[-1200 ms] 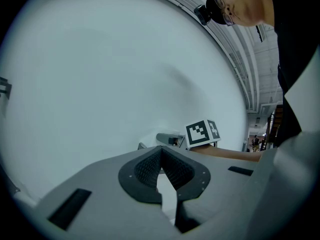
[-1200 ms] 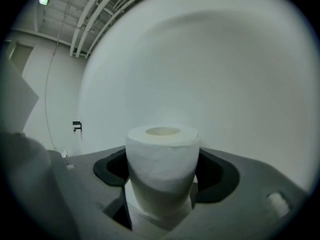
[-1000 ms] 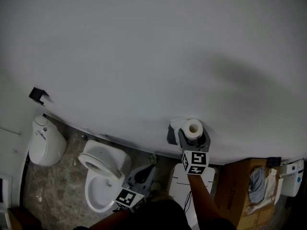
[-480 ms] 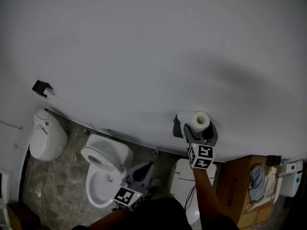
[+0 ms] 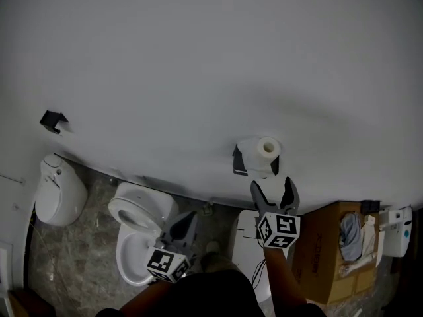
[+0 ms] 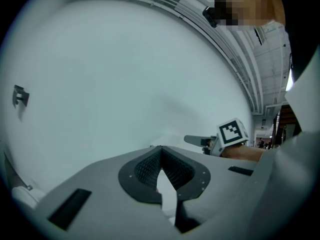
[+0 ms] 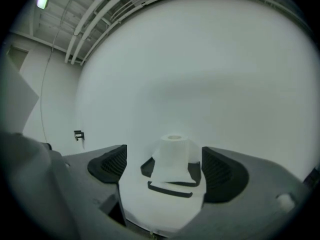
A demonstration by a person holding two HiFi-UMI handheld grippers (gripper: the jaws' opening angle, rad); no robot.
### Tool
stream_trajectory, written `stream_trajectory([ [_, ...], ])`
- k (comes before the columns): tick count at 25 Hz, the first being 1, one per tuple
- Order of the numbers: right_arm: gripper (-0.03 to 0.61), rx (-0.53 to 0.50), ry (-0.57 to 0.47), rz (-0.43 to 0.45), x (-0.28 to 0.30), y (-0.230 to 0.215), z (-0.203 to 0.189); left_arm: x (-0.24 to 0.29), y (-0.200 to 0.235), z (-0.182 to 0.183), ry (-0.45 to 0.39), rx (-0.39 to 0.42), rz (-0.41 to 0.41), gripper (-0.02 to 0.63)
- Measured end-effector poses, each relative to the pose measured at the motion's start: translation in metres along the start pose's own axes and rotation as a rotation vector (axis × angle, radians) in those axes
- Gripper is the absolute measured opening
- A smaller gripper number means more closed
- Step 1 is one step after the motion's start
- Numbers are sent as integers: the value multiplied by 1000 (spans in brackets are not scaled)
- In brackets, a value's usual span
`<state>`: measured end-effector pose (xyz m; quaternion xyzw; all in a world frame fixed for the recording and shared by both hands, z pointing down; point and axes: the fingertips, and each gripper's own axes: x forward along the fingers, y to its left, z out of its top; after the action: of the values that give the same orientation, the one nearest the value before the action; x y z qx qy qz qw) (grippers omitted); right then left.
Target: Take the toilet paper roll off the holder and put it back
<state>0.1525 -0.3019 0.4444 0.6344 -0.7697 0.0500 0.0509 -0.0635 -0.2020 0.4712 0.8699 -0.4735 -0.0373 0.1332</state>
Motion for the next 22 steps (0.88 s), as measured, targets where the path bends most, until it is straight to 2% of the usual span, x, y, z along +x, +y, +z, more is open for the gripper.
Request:
stream_trajectory([
  [1, 450, -2, 1, 13, -15, 7, -1, -4, -2, 5, 0, -17, -2, 15],
  [3, 324, -4, 5, 48, -44, 22, -4, -14, -6, 12, -14, -57, -23, 15],
  [7, 179, 1, 9, 66, -103, 37, -15, -37, -13, 11, -55, -21, -57, 15],
  [11, 110, 17, 1, 32, -155, 43, -24, -56, -27, 4, -47, -11, -69, 15],
  [15, 87, 28, 10, 24, -192, 51, -38, -67, -42, -1, -45, 3, -79, 15],
  [19, 12, 32, 4, 0, -222, 56, -47, -78, -56, -8, -35, 25, -94, 15],
  [22, 0, 39, -4, -16, -236, 58, -52, -85, -63, -11, -26, 35, -102, 15],
])
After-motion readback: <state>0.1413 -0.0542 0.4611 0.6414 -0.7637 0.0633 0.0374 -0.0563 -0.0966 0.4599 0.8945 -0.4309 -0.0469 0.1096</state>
